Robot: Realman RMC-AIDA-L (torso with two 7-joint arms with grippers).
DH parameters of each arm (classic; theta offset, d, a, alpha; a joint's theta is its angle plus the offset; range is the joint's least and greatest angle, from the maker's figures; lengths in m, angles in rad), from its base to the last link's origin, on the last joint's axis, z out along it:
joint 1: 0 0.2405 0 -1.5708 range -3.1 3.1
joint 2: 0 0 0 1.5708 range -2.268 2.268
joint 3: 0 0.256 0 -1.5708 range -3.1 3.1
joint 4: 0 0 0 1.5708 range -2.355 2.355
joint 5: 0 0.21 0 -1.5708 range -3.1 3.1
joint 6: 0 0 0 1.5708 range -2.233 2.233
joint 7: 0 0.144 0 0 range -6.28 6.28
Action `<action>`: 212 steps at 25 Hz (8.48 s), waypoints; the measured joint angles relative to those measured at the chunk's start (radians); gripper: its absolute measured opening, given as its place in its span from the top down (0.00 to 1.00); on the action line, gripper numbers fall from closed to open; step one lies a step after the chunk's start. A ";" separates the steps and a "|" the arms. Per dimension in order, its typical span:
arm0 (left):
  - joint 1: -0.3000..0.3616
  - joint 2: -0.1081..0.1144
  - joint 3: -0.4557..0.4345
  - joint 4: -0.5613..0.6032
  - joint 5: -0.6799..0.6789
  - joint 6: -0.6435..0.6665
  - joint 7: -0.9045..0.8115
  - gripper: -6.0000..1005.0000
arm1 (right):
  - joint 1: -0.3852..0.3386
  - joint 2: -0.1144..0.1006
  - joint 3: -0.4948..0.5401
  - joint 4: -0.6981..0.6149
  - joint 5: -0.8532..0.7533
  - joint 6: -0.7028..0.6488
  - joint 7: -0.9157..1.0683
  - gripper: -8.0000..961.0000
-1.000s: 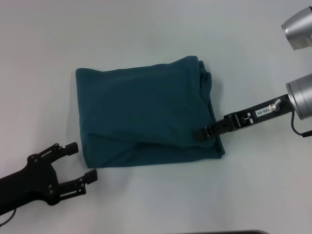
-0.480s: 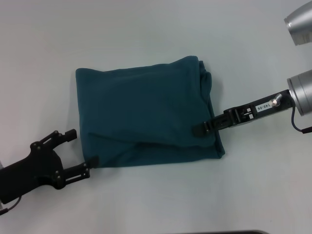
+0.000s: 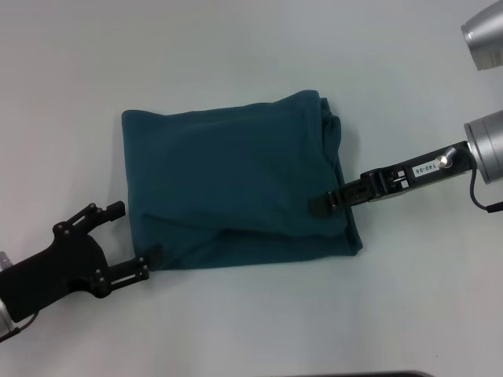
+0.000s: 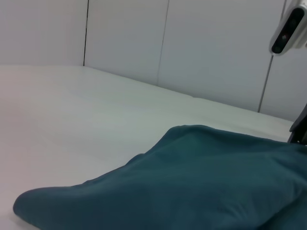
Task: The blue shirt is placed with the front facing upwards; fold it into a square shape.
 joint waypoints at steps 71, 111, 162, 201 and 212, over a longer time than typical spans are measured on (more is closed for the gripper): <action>-0.040 0.007 0.027 -0.091 0.017 0.024 -0.069 0.99 | 0.016 -0.045 -0.040 0.001 0.003 0.003 0.037 0.95; -0.070 0.012 -0.100 -0.248 -0.031 0.314 -0.423 0.39 | 0.003 -0.031 0.079 0.023 0.180 -0.099 0.004 0.49; -0.048 0.064 0.157 -0.153 0.045 0.447 -0.296 0.14 | -0.260 0.023 0.062 0.337 0.442 -0.067 -1.685 0.11; -0.116 0.051 0.184 -0.367 0.183 0.432 -0.458 0.14 | -0.219 0.025 -0.001 0.193 0.210 -0.068 -1.283 0.05; -0.109 0.047 0.177 -0.368 0.184 0.432 -0.458 0.14 | -0.218 0.026 -0.009 0.196 0.210 -0.047 -1.276 0.05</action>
